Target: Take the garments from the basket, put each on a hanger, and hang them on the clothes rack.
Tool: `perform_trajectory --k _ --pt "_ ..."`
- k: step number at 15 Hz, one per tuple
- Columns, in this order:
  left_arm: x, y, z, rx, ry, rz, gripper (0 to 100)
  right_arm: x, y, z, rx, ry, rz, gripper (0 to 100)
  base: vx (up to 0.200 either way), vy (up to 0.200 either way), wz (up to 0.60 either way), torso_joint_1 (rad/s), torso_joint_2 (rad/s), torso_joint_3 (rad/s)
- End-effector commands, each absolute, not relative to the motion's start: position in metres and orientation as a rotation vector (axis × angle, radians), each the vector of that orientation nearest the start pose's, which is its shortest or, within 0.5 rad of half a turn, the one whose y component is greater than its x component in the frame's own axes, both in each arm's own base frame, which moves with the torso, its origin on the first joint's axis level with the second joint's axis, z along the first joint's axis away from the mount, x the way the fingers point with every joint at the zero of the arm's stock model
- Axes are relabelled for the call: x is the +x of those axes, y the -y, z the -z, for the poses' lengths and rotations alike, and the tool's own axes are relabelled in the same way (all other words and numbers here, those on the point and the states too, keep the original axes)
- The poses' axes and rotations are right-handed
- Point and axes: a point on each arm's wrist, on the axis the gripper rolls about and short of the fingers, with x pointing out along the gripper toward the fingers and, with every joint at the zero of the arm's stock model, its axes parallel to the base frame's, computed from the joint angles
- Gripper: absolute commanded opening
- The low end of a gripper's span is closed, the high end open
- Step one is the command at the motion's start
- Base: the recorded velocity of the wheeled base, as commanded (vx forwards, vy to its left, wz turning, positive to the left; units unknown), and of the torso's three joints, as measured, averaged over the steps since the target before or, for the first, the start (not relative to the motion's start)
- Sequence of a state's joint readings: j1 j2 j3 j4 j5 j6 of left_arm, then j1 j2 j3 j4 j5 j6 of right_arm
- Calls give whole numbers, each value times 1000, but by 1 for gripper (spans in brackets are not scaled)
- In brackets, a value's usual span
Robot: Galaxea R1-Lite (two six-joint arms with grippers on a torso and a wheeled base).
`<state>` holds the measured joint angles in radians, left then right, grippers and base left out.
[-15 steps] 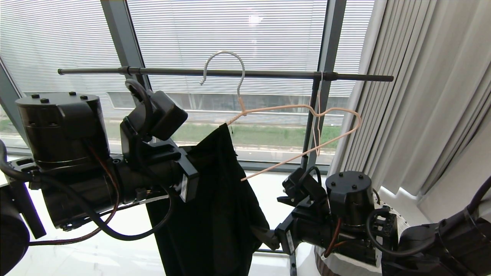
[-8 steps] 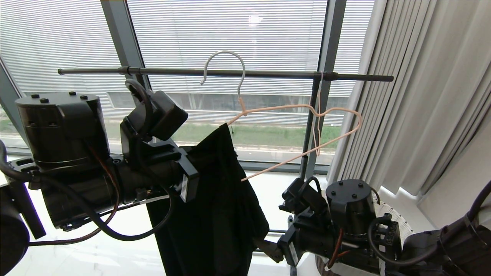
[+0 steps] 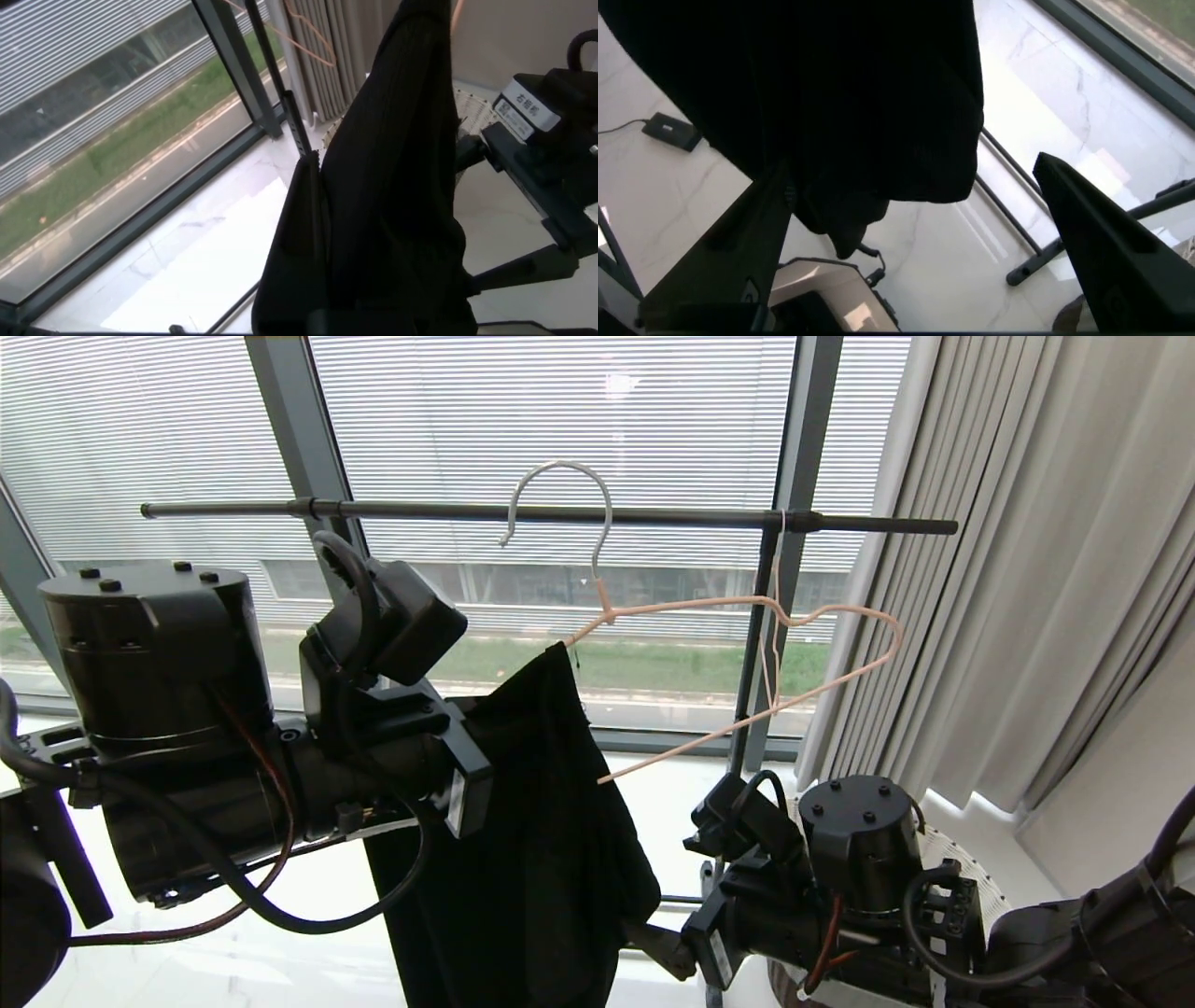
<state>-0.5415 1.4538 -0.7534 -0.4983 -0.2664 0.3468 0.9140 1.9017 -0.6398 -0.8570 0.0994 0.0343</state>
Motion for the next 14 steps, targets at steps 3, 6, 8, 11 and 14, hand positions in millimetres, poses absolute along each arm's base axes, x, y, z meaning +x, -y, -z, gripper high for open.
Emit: perform_trajectory --k 3,6,8,11,14 --pt "206 136 -221 357 -66 851 0 194 -249 -98 -154 -407 -932 100 0 0 0 0 0 0" --pt "206 136 -221 357 -68 851 0 202 -238 -93 -171 -424 -833 100 0 0 0 0 0 0" --pt "206 136 -221 357 -67 853 0 202 -238 -92 -173 -427 -833 100 0 0 0 0 0 0" --pt "205 136 -222 356 -61 852 0 203 -238 -88 -201 -428 -834 100 0 0 0 0 0 0" --pt "205 136 -222 356 -61 852 0 203 -240 -87 -212 -425 -838 0 0 0 0 0 0 0"
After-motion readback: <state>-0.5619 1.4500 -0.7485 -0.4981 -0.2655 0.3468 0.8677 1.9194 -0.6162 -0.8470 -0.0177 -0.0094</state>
